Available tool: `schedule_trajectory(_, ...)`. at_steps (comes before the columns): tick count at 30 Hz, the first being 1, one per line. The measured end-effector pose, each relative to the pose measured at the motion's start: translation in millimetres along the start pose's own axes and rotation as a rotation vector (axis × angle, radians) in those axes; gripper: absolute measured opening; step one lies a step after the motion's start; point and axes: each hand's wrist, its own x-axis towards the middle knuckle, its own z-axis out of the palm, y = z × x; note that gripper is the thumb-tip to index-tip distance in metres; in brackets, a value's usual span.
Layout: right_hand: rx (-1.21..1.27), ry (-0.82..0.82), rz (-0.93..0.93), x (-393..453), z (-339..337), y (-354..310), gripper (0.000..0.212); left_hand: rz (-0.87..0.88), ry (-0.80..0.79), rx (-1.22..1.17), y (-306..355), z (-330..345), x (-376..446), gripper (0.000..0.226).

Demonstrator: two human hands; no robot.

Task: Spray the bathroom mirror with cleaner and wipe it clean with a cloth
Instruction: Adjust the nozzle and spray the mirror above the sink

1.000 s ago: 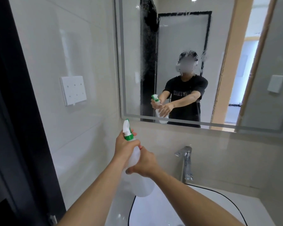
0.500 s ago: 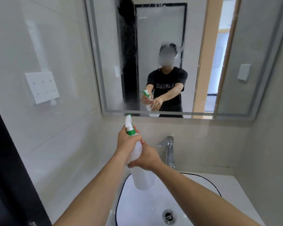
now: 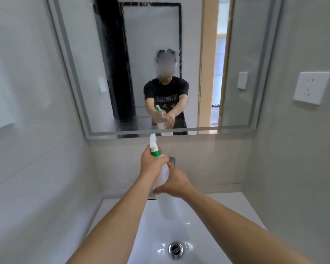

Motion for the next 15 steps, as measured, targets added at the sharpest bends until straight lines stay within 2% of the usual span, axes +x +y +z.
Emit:
schedule_trajectory(6, 0.019, 0.059, 0.065, -3.9, -26.7, 21.4, 0.089, 0.010, -0.103, 0.014, 4.1, 40.1, 2.0, 0.045)
schedule_trajectory(12, 0.048, 0.126, 0.070, -4.5, -62.6, 36.1, 0.083, 0.065, -0.170, 0.055, 16.7, 78.3, 9.3, 0.040)
schedule_trajectory(15, 0.090, 0.186, 0.060, -3.4, -79.0, 38.2, 0.087, 0.126, -0.201, 0.078, 31.3, 94.0, 12.5, 0.039)
